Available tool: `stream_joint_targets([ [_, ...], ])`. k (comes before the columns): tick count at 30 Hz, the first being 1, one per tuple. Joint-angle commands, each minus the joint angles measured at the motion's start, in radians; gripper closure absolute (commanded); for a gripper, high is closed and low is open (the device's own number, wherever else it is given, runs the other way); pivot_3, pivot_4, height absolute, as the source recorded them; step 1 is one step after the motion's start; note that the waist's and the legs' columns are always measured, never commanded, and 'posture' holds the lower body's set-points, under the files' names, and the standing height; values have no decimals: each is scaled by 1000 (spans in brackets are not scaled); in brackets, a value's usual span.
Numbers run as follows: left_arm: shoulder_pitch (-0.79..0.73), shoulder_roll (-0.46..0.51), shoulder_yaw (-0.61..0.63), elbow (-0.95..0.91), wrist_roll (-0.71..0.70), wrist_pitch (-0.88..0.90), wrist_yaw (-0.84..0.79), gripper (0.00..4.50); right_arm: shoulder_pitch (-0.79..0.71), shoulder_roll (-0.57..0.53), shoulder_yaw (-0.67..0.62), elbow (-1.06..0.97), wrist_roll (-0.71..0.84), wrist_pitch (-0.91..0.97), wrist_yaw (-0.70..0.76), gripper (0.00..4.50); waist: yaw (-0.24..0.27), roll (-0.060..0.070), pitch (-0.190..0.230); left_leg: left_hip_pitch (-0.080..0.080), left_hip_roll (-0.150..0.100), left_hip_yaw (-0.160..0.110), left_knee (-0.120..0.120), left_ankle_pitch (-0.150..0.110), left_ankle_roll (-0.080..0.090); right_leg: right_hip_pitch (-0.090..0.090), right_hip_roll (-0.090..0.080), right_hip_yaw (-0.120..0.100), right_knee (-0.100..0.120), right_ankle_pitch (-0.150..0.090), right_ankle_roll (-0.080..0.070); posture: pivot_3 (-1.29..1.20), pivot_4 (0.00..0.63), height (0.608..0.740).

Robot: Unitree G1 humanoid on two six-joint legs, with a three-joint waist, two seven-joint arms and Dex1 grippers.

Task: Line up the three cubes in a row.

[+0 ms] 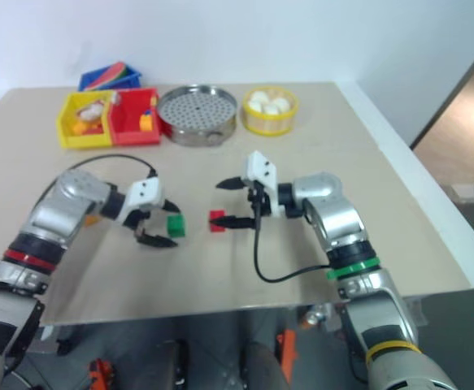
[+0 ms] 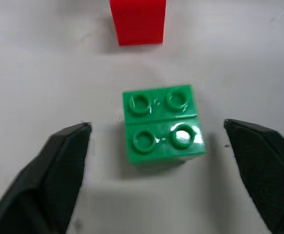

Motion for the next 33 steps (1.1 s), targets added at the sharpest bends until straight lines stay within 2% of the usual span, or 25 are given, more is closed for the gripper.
stream_joint_targets([
  [1, 29, 59, 108, -170, -84, 132, 34, 58, -26, 0, -36, -60, 44, 43, -13, 0, 0, 0, 0, 0, 0, 0, 0, 0, 0, 0, 0, 0, 0, 0, 0, 0, 150, 740],
  [4, 89, 74, 238, -301, -159, 270, 148, 58, -26, 20, -90, -108, 149, 165, -33, 0, 0, 0, 0, 0, 1, 0, 0, 0, 0, 0, 0, 0, 0, 0, 0, 0, 150, 740],
  [7, 156, 51, 362, -386, -195, 343, 299, 58, -18, 17, -107, -143, 189, 193, -31, 0, 1, 0, 0, 0, 1, 0, 0, 0, 0, 1, 0, 0, 0, 0, 0, 0, 150, 740],
  [12, 339, -49, 589, -534, -171, 419, 636, 58, 0, 9, -109, -176, 221, 176, -5, 0, 1, 0, 0, 1, 2, 0, 1, 0, 0, 2, 0, 0, 0, 0, 0, 0, 150, 740],
  [15, 423, -118, 654, -599, -152, 452, 798, 58, 8, 5, -101, -178, 218, 161, 1, 0, 2, 0, 0, 1, 2, 0, 1, 0, 0, 2, 1, 0, 0, 1, 0, 0, 150, 740],
  [20, 532, -267, 701, -708, -105, 466, 1052, 58, 18, -2, -83, -156, 200, 124, 23, 0, 4, -1, 0, 2, 2, 1, 2, 0, 0, 3, 0, 0, -1, 2, 0, 0, 150, 740],
  [33, 604, -485, 640, -762, 22, 379, 1427, 58, -3, -13, -72, -76, 161, 57, 55, 0, 4, -1, -1, 2, 2, 1, 2, 0, 0, 3, 0, 0, -1, 5, -1, 0, 150, 740],
])
